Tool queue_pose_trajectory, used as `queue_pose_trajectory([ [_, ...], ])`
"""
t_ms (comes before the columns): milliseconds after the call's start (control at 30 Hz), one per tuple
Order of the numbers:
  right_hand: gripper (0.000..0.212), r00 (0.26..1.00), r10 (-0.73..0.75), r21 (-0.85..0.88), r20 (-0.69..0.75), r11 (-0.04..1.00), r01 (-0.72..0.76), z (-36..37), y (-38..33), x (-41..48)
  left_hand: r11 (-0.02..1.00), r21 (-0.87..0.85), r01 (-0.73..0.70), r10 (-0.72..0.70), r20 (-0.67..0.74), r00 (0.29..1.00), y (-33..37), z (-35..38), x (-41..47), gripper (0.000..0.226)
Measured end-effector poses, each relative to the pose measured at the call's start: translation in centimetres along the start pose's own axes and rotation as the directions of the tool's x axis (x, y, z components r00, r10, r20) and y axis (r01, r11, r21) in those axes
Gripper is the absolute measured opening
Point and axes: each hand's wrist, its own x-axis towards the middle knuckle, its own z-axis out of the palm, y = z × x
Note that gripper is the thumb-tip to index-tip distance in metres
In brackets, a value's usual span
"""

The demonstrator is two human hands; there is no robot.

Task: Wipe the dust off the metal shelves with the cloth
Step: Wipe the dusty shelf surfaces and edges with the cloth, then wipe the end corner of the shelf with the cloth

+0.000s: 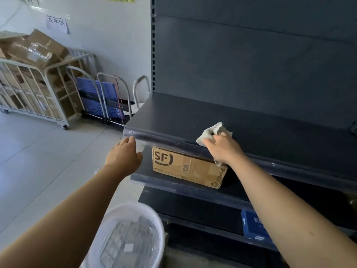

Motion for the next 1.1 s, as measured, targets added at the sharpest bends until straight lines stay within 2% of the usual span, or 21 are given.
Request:
queue_pose_trajectory([
  [233, 0.043, 0.965, -0.215, 0.056, 0.150, 0.976, 0.209, 1.4, -6.3, 3.2, 0.984, -0.161, 0.071, -0.066, 0.034, 0.997, -1.4, 1.7, 2.0, 0.069],
  [467, 0.039, 0.895, -0.369, 0.163, 0.250, 0.927, 0.337, 2.7, -13.0, 5.8, 1.000, -0.018, 0.008, -0.008, 0.013, 1.000, -2.4, 2.3, 2.9, 0.077],
  [733, 0.043, 0.821, -0.473, 0.252, 0.319, 0.878, 0.408, 4.3, -20.1, 7.7, 0.986, 0.081, -0.146, 0.146, 0.006, 0.989, -6.2, 2.5, 3.2, 0.078],
  [967, 0.041, 0.799, -0.565, 0.358, 0.204, 0.803, 0.476, 5.1, -23.6, 7.3, 0.987, 0.097, -0.130, 0.130, 0.014, 0.991, -7.6, 2.4, 2.4, 0.070],
  [1033, 0.039, 0.794, -0.601, 0.376, 0.088, 0.758, 0.532, 5.3, -23.8, 6.7, 0.991, 0.095, -0.094, 0.094, 0.002, 0.996, -8.2, 2.3, 1.4, 0.064],
  [1100, 0.036, 0.783, -0.615, 0.383, -0.095, 0.703, 0.599, 5.6, -24.0, 5.9, 0.992, 0.102, -0.072, 0.074, -0.010, 0.997, -9.2, 2.4, 0.2, 0.056],
])
